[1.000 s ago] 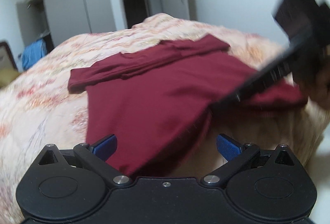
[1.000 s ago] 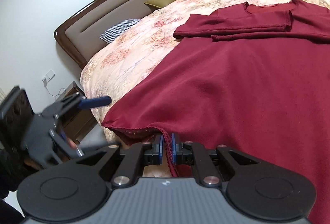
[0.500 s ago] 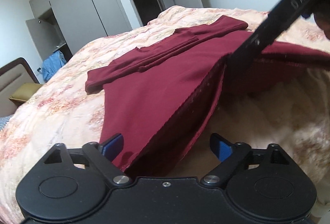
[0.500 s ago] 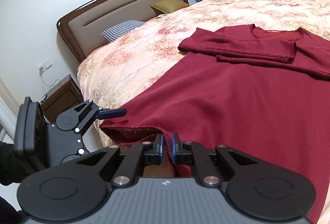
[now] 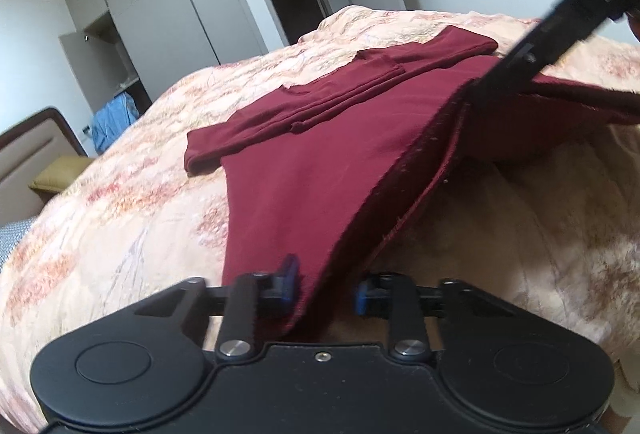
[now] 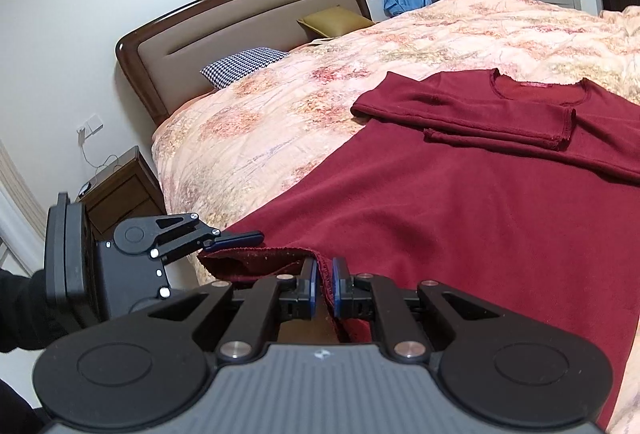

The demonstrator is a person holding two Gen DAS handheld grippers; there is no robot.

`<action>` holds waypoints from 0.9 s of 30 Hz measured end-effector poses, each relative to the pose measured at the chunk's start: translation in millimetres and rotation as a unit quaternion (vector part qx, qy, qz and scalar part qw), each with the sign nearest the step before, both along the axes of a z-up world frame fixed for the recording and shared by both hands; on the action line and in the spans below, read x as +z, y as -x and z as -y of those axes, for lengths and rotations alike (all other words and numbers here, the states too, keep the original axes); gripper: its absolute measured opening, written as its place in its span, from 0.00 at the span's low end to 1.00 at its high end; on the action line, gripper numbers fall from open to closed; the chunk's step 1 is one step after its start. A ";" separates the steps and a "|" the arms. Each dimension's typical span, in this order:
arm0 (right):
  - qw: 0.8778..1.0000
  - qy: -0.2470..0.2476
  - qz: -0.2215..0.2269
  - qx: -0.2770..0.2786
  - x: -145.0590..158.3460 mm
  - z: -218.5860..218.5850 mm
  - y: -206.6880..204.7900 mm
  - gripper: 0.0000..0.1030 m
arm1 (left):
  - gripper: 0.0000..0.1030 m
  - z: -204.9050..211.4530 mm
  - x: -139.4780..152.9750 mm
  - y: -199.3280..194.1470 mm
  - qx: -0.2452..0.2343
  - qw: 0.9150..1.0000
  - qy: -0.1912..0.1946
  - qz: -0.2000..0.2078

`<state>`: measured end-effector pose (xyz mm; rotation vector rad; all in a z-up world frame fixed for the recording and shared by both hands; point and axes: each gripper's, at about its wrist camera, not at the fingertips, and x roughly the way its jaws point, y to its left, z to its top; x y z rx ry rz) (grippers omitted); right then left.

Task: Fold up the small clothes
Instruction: 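Grasp the other hem corner with the left tool while the right tool holds its corner, then lift the hem with both tools and fold it toward the collar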

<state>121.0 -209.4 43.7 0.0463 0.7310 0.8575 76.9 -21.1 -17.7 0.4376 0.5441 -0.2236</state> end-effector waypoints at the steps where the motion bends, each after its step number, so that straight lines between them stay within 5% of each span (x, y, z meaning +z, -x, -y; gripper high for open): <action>1: 1.000 0.002 0.002 0.000 0.3 -0.4 1.0 0.09 | 0.12 -2.2 1.7 -0.5 0.002 1.000 0.004 -0.002; 16: 0.999 0.040 0.036 -0.010 4.3 -3.2 17.8 0.12 | 0.05 -15.9 47.4 -22.7 0.013 0.997 0.076 0.023; 18: 0.998 0.046 0.045 -0.023 3.9 -1.2 21.3 0.25 | 0.05 -14.7 52.7 -25.9 0.015 0.997 0.080 0.019; 20: 0.995 0.060 0.066 -0.048 0.6 0.8 29.8 0.65 | 0.05 -14.2 58.1 -30.0 0.016 0.996 0.086 0.014; 27: 0.973 0.142 0.158 -0.089 -42.7 1.0 88.0 0.81 | 0.05 -11.1 72.0 -36.6 0.012 0.996 0.090 0.022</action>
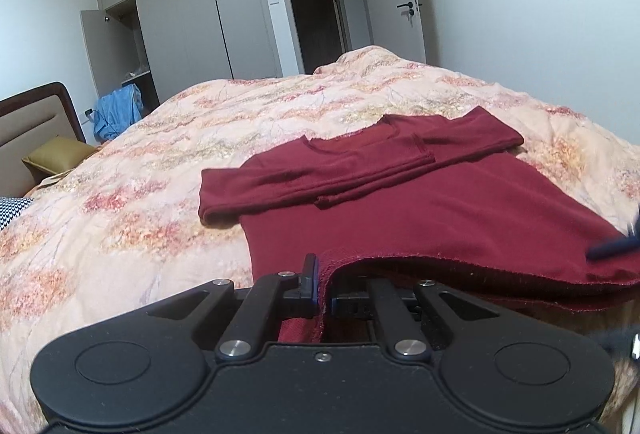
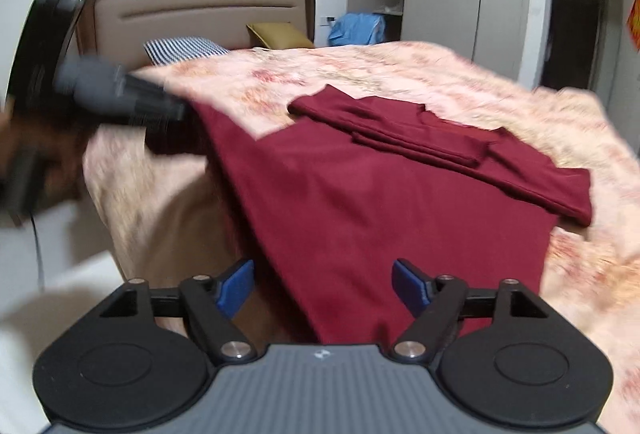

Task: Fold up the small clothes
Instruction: 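Lift the hem with both tools and fold it toward the collar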

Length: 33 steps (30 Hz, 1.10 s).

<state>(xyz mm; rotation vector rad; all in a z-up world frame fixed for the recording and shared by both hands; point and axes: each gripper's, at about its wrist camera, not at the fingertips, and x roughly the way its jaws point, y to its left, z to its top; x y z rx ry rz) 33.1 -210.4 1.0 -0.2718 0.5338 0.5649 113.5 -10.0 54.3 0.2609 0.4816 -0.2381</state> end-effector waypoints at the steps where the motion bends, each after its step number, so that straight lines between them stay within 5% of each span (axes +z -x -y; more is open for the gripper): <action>1: 1.000 0.014 0.004 0.004 -7.8 -2.3 6.6 0.82 | 0.05 -0.1 1.4 -0.8 -0.001 1.000 0.000 0.001; 7: 0.982 0.154 0.107 -0.030 -38.7 -20.4 22.9 0.75 | 0.05 0.5 5.8 -0.5 -0.002 1.000 -0.003 0.006; 12: 0.964 0.201 0.156 -0.080 -43.9 -12.9 26.3 0.46 | 0.05 -1.9 8.7 3.7 0.004 1.000 -0.004 0.010; 15: 0.964 0.187 0.157 -0.104 -36.5 5.4 28.5 0.21 | 0.05 -1.9 8.4 7.5 0.004 1.000 -0.007 0.012; 16: 0.966 0.178 0.151 -0.108 -33.6 9.9 28.2 0.06 | 0.04 -2.3 8.7 9.0 0.005 1.000 -0.008 0.013; 33: 0.976 0.088 0.174 -0.098 40.4 45.9 52.2 0.05 | 0.04 -13.6 30.7 50.9 0.007 0.999 0.003 0.048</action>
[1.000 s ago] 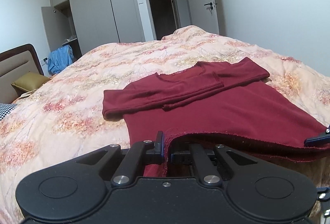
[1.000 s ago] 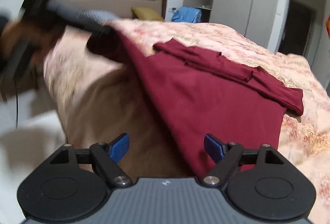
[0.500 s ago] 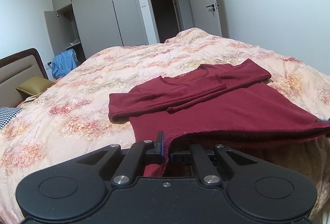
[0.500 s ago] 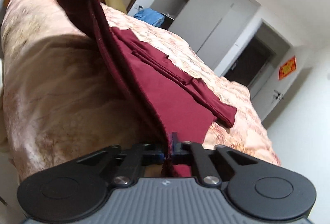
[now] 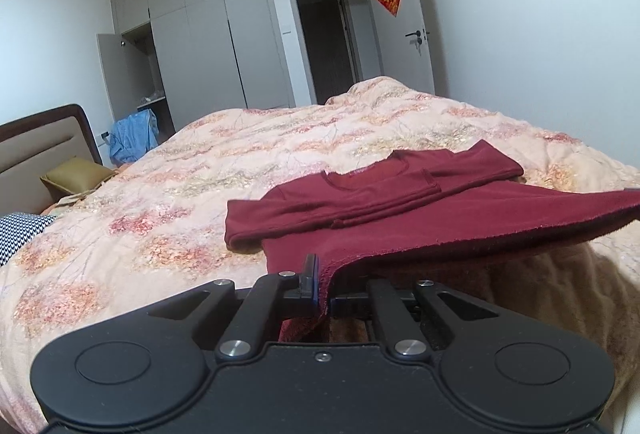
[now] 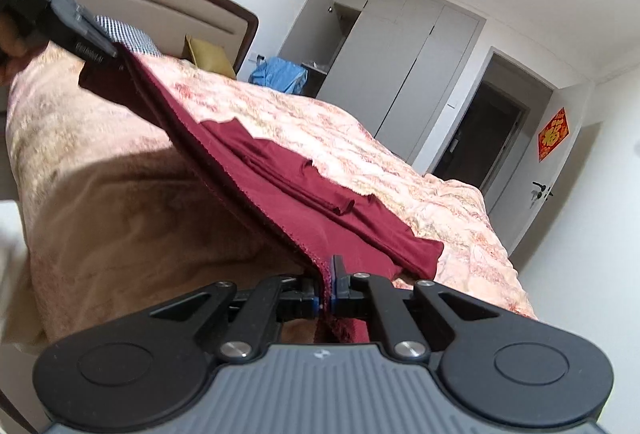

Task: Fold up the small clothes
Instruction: 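Lift the hem with both tools and fold it toward the collar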

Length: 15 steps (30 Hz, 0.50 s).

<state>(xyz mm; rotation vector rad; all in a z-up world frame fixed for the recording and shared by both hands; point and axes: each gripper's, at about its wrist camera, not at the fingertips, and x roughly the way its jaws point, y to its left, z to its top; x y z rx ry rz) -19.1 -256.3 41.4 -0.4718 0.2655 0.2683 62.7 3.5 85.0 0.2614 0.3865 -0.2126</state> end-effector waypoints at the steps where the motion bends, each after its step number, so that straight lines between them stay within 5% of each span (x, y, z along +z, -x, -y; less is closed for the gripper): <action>1: 1.000 -0.006 -0.001 0.004 4.0 3.4 2.6 0.05 | 0.04 -0.5 2.3 5.3 -0.002 1.000 -0.002 0.003; 7: 0.998 -0.043 -0.034 0.036 38.1 30.4 41.0 0.05 | 0.04 -1.5 22.6 62.8 -0.044 0.999 -0.020 0.012; 15: 0.986 -0.049 -0.132 0.084 78.9 64.3 102.1 0.05 | 0.04 -6.3 42.6 125.8 -0.104 0.991 0.000 -0.087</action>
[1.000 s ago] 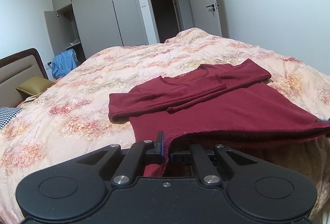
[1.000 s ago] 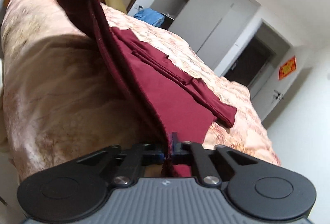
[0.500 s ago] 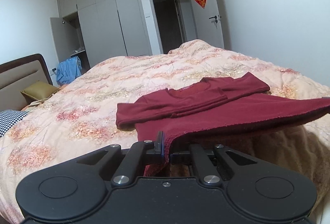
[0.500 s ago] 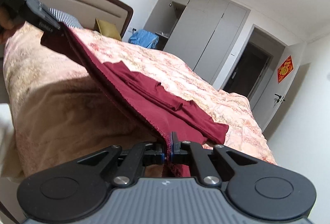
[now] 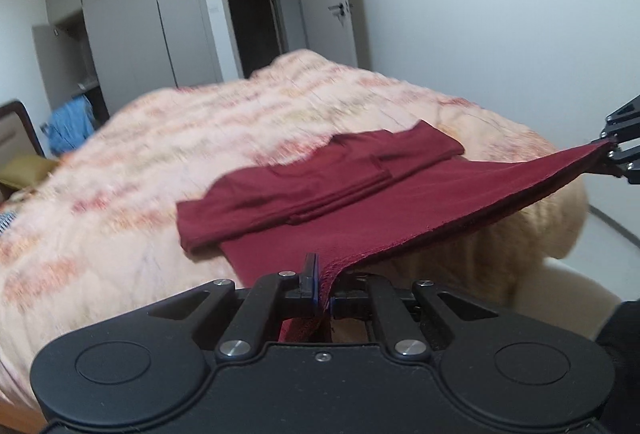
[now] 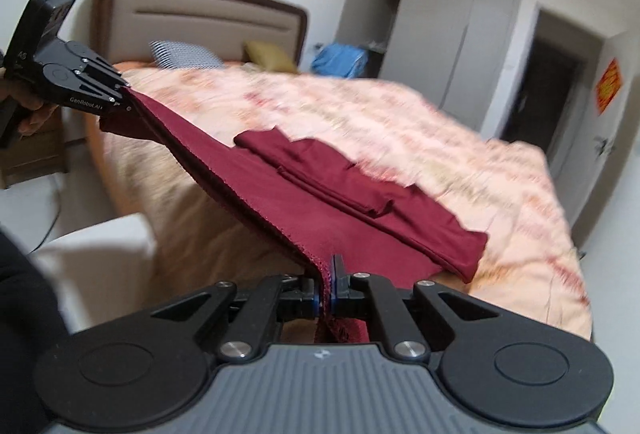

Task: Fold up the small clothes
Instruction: 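Lift the hem with both tools and fold it toward the collar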

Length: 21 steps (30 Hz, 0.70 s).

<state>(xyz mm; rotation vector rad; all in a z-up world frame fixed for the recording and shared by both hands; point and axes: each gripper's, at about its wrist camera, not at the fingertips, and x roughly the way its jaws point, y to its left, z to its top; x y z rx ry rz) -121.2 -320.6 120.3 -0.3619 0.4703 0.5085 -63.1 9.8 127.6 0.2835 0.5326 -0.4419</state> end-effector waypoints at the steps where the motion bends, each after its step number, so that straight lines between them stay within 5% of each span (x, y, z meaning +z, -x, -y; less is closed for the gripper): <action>1: 1.000 -0.003 -0.006 0.001 1.8 1.5 0.7 0.05 | 0.04 -1.0 -0.2 0.2 0.000 1.000 0.004 -0.005; 9: 0.998 -0.056 0.008 -0.006 14.6 9.1 -50.5 0.05 | 0.04 3.3 24.9 -69.9 0.023 0.999 0.021 -0.011; 15: 0.996 -0.075 0.044 -0.025 38.7 9.4 -140.2 0.06 | 0.05 23.1 53.3 -164.3 0.028 1.000 -0.003 0.009; 21: 0.994 -0.090 0.015 -0.052 39.0 11.7 -256.2 0.06 | 0.05 35.6 35.6 -279.8 0.014 0.999 -0.030 -0.019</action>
